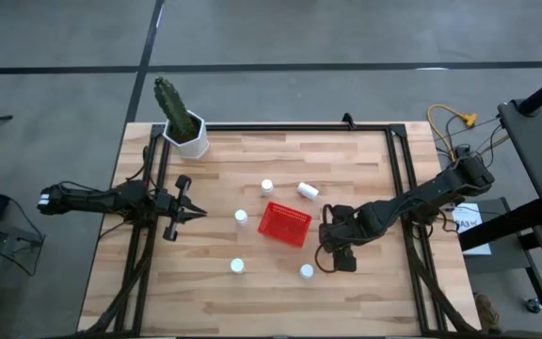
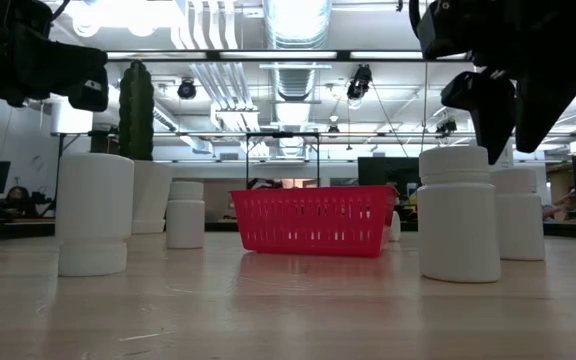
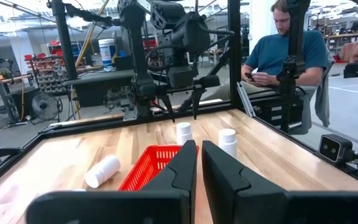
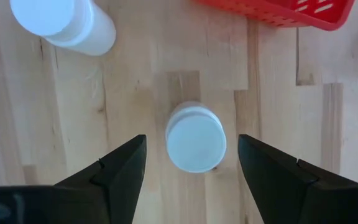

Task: Pick and place pill bottles into a basket
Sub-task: Put the white pill bottle into the red bin

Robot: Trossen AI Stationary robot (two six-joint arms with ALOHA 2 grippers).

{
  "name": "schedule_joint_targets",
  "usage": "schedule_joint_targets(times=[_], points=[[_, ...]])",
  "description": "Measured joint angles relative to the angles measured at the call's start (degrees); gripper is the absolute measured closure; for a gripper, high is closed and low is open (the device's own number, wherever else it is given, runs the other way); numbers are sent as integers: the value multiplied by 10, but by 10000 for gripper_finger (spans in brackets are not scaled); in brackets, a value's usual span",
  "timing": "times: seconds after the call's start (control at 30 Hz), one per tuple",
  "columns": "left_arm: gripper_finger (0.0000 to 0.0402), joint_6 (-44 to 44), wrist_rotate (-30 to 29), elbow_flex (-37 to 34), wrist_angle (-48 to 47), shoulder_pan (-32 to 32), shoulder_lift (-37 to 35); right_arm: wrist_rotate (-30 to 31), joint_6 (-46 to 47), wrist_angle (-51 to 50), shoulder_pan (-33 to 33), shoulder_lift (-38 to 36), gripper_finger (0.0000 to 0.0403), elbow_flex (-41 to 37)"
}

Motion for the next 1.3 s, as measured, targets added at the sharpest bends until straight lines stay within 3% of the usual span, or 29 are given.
schedule_joint_targets(times=[1.3], points=[[391,0,0,0,0,0,0,5,-15,101,-2,0,165,-79]])
